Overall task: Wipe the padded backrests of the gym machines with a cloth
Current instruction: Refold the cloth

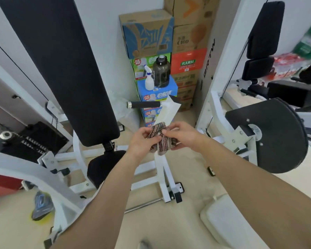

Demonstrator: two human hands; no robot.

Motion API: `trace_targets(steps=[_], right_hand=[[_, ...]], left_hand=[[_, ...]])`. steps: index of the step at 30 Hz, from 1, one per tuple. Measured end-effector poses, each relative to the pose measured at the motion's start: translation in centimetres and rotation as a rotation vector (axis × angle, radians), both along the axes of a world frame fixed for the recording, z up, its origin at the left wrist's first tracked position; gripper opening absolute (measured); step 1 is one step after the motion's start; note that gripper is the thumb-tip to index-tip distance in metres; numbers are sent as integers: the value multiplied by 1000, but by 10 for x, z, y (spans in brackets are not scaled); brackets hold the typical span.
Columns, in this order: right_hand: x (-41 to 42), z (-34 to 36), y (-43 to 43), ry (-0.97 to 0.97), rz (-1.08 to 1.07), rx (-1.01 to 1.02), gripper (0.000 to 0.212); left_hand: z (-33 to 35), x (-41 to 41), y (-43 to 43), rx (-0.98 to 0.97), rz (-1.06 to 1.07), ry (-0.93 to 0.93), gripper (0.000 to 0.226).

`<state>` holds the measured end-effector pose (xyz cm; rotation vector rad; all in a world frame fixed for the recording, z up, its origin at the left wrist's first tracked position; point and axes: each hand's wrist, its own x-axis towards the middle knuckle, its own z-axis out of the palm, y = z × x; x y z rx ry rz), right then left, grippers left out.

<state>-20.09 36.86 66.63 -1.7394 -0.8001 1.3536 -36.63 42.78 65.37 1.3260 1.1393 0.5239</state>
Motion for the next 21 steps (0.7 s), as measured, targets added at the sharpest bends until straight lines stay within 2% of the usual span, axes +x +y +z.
trace_targets(steps=[3,5,9,14,18,21], right_hand=[[38,-7,-39,79,49,-5,24],[65,-16,-67,106,92,-10,26],[118,-42,-121,28,114,-76,38],[169,-71,-191,2,45,-165,25],[196,-108,-250,-6,-19,-218,13],[212,-140,-294,9,-104,-258,14]], left_hand=[[-17,36,-36,3,27,28,36],[-27,61,-66,-9,53,19,31],[-42,112,-135,-59,91,25,21],[-67,161,-204,-130,103,50,8],[-99,194,-248,-211,67,90,8],[-131,218,-280,-275,68,122,22]])
